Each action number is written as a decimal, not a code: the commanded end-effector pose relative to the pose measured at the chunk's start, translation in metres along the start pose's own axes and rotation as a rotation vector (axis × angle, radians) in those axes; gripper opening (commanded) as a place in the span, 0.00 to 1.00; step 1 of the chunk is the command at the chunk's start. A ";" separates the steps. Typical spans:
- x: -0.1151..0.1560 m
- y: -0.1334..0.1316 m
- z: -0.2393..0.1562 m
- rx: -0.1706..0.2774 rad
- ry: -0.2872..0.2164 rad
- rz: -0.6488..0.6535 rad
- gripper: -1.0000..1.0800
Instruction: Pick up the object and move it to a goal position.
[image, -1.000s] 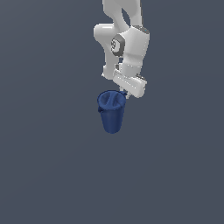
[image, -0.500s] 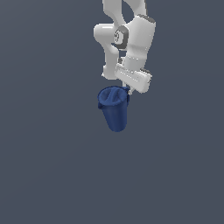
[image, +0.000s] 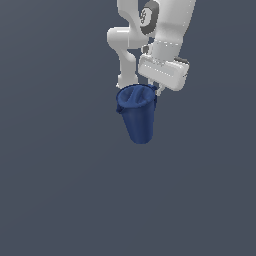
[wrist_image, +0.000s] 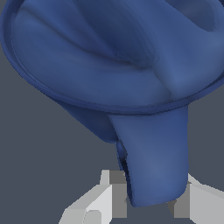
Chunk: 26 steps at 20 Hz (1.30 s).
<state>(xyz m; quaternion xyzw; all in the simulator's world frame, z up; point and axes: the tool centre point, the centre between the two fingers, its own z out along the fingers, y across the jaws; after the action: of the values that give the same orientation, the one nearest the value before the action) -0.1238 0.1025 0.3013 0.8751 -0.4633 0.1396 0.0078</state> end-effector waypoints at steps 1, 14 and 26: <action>0.002 -0.010 -0.024 0.003 0.000 0.000 0.00; 0.012 -0.060 -0.136 0.001 0.004 0.002 0.00; 0.020 -0.093 -0.205 -0.001 0.008 0.004 0.00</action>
<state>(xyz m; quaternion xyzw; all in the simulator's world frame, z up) -0.0877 0.1667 0.5060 0.8738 -0.4651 0.1418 0.0104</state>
